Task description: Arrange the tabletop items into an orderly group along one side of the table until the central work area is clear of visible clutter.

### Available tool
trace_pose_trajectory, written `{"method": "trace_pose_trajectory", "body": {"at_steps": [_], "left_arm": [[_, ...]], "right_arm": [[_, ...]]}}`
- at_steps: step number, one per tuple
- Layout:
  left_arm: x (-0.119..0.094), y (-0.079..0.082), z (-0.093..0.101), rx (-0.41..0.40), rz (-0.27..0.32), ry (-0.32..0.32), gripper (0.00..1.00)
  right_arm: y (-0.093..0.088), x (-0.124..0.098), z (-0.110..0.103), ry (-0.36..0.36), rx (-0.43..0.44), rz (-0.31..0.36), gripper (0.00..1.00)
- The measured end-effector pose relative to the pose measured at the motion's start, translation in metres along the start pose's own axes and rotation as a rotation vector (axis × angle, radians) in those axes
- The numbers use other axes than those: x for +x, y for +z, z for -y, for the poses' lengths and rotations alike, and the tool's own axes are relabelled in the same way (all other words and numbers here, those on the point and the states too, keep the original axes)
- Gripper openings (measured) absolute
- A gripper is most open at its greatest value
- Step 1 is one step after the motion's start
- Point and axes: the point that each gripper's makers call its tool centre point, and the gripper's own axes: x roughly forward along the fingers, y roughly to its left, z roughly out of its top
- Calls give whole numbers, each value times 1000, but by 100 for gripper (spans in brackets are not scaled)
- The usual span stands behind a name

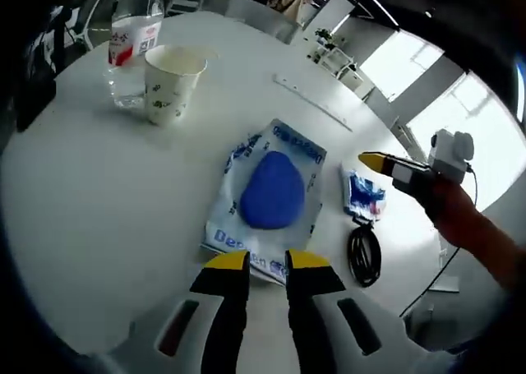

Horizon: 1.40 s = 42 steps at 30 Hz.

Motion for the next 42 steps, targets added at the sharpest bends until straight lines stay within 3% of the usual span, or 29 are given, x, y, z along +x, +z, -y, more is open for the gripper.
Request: {"method": "trace_pose_trajectory", "body": {"at_steps": [10,26,42], "left_arm": [[-6,-6,-15,-47,3,23,18],[17,-22,-2,-101,-43,3,17],[30,-29,0,-115,-79,7,7]], "right_arm": [[2,33,-35,82,-79,-64,16],[-4,60,-42,114,-105,-145,18],[-16,50,-43,107,-110,-167,3]]}}
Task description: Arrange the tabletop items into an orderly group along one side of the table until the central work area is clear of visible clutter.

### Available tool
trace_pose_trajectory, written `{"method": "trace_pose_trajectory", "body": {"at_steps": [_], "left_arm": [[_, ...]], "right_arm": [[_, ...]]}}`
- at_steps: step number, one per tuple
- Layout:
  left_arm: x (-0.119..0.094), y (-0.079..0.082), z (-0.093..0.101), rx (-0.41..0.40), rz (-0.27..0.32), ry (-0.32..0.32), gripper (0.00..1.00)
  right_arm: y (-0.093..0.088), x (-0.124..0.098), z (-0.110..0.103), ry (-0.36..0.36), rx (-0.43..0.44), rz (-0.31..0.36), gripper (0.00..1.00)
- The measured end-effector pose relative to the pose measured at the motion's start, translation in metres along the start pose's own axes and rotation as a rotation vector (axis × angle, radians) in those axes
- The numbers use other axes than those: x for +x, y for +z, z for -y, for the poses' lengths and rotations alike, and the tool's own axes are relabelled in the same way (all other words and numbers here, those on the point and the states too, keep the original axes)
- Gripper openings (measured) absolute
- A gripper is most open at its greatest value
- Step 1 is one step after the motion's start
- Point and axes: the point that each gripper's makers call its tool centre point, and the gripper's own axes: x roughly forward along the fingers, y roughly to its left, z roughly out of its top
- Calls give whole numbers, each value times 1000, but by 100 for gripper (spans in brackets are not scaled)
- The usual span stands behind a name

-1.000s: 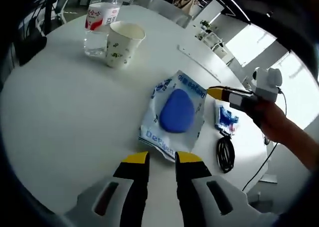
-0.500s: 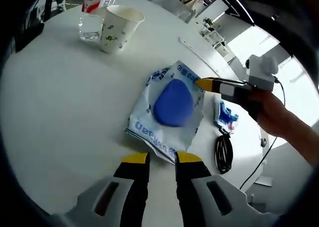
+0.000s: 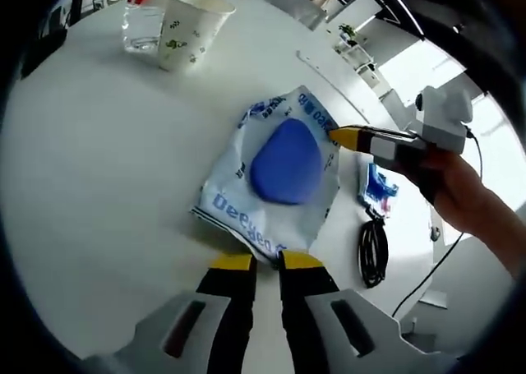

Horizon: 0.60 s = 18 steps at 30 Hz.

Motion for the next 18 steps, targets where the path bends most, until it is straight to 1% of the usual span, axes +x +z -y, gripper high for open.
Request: {"method": "trace_pose_trajectory", "body": {"at_steps": [3,5,7,11,13,18], "left_arm": [[1,2,-1,-8,1,-5,4],[1,5,-1,-2,4,-8,2],[0,9,0,10,12,-14,1],[-3,20,0,30,33,-18,0],[-3,25,0,39,39,-16,0],[-5,47,1,114,66,-7,0]], "right_arm": [[-3,-5,0,-3,9,1,2],[-5,-10,0,-5,9,4,1],[-6,-15,2,-7,28,13,1],[-12,-28,3,-13,52,27,0],[-14,-36,3,-22,83,49,0],[-15,-52,3,-46,125,92,0]]}}
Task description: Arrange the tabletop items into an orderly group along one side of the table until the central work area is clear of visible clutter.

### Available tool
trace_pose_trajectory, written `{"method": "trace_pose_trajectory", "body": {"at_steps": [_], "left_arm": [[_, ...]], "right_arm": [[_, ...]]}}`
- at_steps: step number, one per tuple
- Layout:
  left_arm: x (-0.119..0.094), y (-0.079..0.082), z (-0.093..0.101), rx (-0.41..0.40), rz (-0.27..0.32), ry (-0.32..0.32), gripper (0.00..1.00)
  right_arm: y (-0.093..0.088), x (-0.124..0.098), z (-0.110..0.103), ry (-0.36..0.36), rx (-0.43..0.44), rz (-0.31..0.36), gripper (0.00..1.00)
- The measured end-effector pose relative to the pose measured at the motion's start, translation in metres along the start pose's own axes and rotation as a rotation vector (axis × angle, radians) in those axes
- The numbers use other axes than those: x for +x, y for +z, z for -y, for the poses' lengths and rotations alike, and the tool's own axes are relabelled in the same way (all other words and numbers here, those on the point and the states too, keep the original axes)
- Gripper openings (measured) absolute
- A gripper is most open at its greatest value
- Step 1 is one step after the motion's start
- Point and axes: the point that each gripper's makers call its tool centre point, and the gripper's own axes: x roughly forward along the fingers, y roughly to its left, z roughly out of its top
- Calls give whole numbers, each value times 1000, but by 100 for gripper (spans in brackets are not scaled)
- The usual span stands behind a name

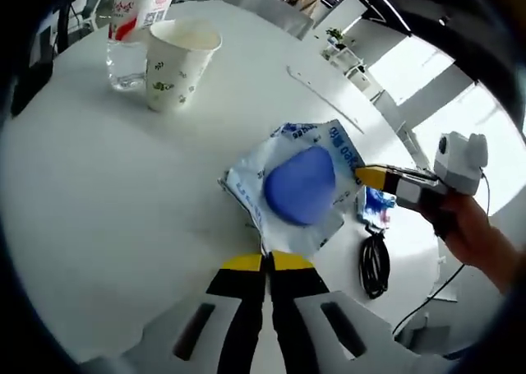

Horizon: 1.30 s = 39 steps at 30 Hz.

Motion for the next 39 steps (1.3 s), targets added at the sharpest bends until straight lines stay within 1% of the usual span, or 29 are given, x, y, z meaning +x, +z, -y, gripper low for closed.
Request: {"method": "trace_pose_trajectory", "body": {"at_steps": [4,7,10,15,20,24,30,35,39], "left_arm": [[0,16,-5,18,22,9,0],[1,26,-9,29,35,15,0],[1,32,-12,36,41,20,0],[5,45,-17,77,59,26,0],[9,52,-23,68,64,40,0],[14,62,-25,92,70,55,0],[23,79,-25,112,79,64,0],[29,91,-25,114,85,69,0],[30,98,-25,112,95,73,0]], "right_arm": [[-4,-9,-3,-9,39,23,0],[-6,-12,-4,-10,60,34,0],[-9,-14,-9,-10,76,42,0],[-15,-17,-17,-10,98,53,0],[-25,-16,-29,0,127,52,0],[-29,-15,-34,2,146,55,0],[-30,-13,-35,-2,176,63,0],[-25,-9,-33,-9,193,76,0],[-22,-7,-33,-10,201,82,0]]}}
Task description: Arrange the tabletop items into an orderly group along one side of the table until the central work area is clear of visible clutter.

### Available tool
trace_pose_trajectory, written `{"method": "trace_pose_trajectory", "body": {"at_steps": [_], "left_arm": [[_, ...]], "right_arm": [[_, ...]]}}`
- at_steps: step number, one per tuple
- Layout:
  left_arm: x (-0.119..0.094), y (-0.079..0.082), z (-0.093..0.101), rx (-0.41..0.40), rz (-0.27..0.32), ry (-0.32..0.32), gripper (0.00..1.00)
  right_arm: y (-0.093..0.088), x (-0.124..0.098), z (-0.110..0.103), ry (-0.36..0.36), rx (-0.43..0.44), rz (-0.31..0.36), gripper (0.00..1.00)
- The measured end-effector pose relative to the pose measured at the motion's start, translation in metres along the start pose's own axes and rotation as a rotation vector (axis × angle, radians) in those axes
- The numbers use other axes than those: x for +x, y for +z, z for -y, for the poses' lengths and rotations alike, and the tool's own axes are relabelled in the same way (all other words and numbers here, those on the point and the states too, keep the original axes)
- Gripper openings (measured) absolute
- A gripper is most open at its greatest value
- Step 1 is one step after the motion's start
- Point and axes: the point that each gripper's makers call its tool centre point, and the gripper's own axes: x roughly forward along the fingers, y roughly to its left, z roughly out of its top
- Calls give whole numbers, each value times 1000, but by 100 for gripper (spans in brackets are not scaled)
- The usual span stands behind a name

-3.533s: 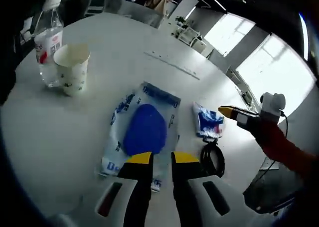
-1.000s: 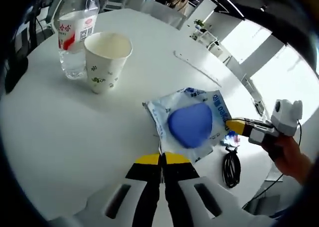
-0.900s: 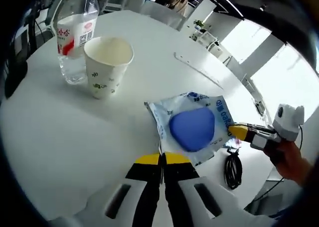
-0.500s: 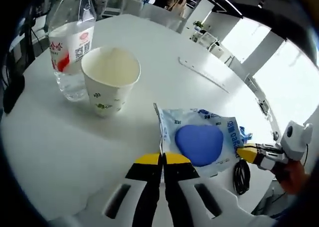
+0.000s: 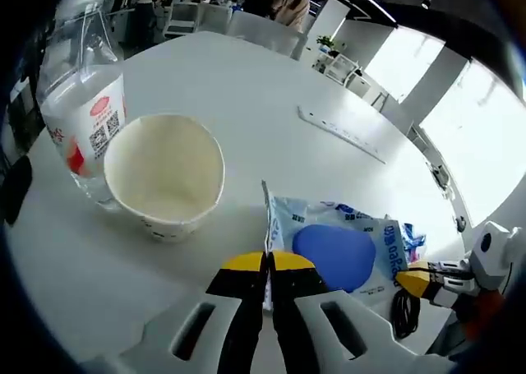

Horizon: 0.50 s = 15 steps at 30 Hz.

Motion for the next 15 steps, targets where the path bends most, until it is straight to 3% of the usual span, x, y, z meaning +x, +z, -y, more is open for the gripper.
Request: {"method": "trace_pose_trajectory", "body": {"at_steps": [9,15], "left_arm": [[0,10,-6,-23,26,16,0],[2,6,-16,-36,16,36,0]], "right_arm": [[12,4,-2,2,7,28,0],[8,13,-3,3,13,17,0]]}}
